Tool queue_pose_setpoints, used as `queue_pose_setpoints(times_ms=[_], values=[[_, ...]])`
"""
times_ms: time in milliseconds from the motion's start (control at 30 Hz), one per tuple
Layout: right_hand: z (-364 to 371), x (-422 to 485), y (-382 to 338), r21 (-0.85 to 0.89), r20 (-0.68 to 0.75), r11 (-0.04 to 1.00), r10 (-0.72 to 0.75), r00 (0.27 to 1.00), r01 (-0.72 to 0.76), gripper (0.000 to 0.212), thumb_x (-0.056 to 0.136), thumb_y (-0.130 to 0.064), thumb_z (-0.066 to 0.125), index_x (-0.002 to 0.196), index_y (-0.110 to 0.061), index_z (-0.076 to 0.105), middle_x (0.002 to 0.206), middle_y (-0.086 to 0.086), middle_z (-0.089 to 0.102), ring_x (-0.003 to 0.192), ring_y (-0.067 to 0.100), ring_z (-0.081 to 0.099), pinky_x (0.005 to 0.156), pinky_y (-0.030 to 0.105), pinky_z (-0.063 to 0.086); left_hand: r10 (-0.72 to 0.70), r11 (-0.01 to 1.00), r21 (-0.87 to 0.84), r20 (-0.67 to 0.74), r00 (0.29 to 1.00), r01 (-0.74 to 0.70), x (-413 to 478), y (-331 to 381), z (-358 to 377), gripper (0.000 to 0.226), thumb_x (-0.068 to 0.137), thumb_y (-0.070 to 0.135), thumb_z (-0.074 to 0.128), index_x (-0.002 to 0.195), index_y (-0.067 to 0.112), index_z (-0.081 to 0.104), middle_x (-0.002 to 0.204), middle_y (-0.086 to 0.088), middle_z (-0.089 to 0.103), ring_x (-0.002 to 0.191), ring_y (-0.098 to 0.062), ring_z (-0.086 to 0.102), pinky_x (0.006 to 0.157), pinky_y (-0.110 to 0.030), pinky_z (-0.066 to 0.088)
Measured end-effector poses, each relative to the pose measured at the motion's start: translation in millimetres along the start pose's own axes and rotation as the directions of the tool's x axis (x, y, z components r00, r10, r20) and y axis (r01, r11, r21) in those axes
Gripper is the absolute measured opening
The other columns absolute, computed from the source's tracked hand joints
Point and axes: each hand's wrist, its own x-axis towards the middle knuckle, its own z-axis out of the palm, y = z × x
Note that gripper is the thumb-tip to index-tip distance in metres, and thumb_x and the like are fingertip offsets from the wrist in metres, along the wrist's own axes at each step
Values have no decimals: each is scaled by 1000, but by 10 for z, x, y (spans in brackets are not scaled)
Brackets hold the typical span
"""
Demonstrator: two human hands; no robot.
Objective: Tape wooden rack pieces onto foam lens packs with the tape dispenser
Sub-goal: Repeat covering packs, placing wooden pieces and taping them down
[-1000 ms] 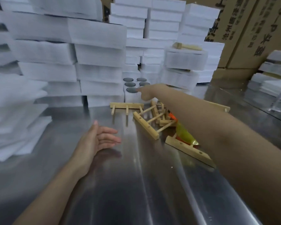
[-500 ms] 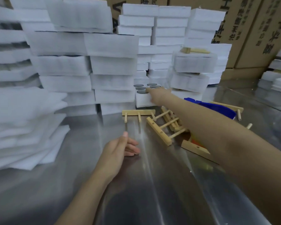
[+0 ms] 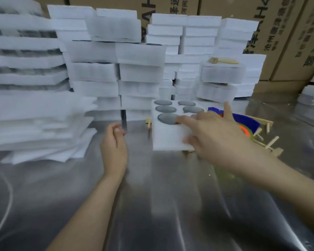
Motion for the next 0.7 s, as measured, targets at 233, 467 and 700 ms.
queue_pose_setpoints(times_ms=[233,467,700], values=[[463,-642,-496,24,25,960,-281,960,280,50,58,-43,85,105,-40,67,74,-4,57,72,21,61,85,32,52,-224,965,-166,-129,966,202,221,-66,-328,32,90,-3,36,79,18,57,76,-2,65,73,-16,61,72,-39,46],[733,118,-371,191,165,949,-282,945,250,47,93,-42,55,137,-41,40,107,-1,49,106,24,49,83,30,30,-246,969,-3,51,968,246,186,-99,-205,24,90,4,46,81,20,61,84,-2,68,87,-19,64,73,-21,43],[918,318,-89,290,106,909,-342,934,300,57,77,-72,52,131,-57,38,118,-36,57,107,-1,50,66,8,18,272,875,458,-197,942,-157,402,116,-442,19,75,8,47,79,17,64,90,0,63,83,-23,57,63,-30,37]])
